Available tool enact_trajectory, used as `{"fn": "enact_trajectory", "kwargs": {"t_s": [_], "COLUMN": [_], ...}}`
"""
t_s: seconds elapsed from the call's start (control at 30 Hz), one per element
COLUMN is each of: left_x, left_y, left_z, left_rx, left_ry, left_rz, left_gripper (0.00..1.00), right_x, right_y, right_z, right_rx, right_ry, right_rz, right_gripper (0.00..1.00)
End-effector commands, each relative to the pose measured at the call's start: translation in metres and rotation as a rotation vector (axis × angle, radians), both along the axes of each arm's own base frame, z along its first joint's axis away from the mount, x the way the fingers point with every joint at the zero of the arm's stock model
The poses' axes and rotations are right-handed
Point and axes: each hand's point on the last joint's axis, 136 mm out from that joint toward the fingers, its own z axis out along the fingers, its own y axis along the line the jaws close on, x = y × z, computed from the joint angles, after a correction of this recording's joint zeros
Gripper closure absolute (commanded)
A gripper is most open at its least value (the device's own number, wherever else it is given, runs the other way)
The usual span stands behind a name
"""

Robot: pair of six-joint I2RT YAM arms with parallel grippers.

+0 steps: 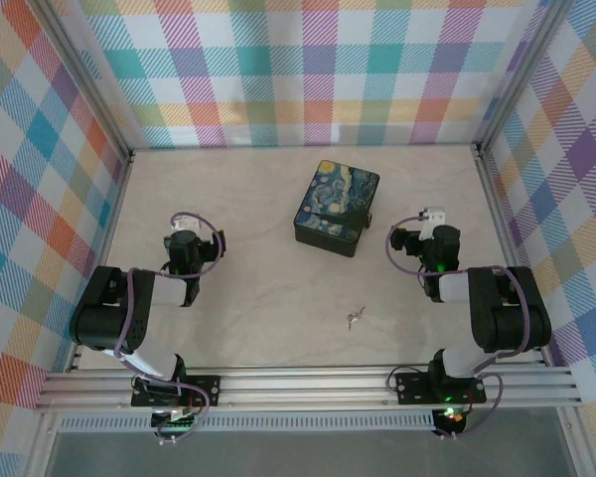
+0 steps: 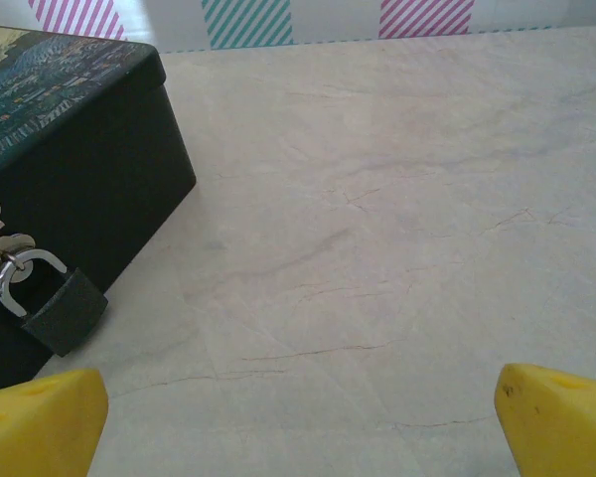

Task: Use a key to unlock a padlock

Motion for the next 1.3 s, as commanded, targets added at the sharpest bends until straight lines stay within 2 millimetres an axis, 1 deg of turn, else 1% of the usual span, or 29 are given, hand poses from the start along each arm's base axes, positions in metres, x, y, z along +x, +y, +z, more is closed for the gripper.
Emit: {"fn": "enact_trajectory", "kwargs": {"t_s": [0.0, 0.87, 1.0, 1.07, 1.13, 1.17, 1.23, 1.27], "left_x": [-0.001, -0.001, 0.001, 0.001, 0.003, 0.008, 0.015, 0.019], "left_y": [0.004, 0.004, 0.001, -0.001, 0.002, 0.002, 0.002, 0.005], "left_z": [0.005, 0.005, 0.006, 0.006, 0.013, 0.023, 0.041, 0.053], "left_rx": [-0.015, -0.021, -0.033, -0.03, -0.026, -0.022, -0.014, -0.01], "left_ry": [-0.015, -0.012, -0.009, 0.001, 0.005, 0.032, 0.104, 0.12], "left_rz": [0.002, -0.001, -0.022, -0.037, -0.019, -0.012, -0.007, 0.021], "left_gripper": [0.0, 0.0, 0.0, 0.0, 0.0, 0.0, 0.0, 0.0], "right_x": [-0.002, -0.002, -0.002, 0.0, 0.004, 0.003, 0.002, 0.001], "right_y": [-0.002, -0.002, -0.002, 0.002, -0.002, -0.003, 0.002, 0.006], "right_z": [0.004, 0.004, 0.003, 0.009, 0.019, 0.021, 0.032, 0.036], "right_rx": [0.004, 0.007, 0.006, 0.007, 0.004, 0.009, 0.043, 0.073], "right_ry": [-0.008, -0.006, -0.005, 0.004, 0.043, 0.093, 0.165, 0.201], "right_rz": [-0.01, -0.008, -0.007, 0.015, -0.009, -0.02, -0.001, 0.007], "right_gripper": [0.0, 0.0, 0.0, 0.0, 0.0, 0.0, 0.02, 0.02]}}
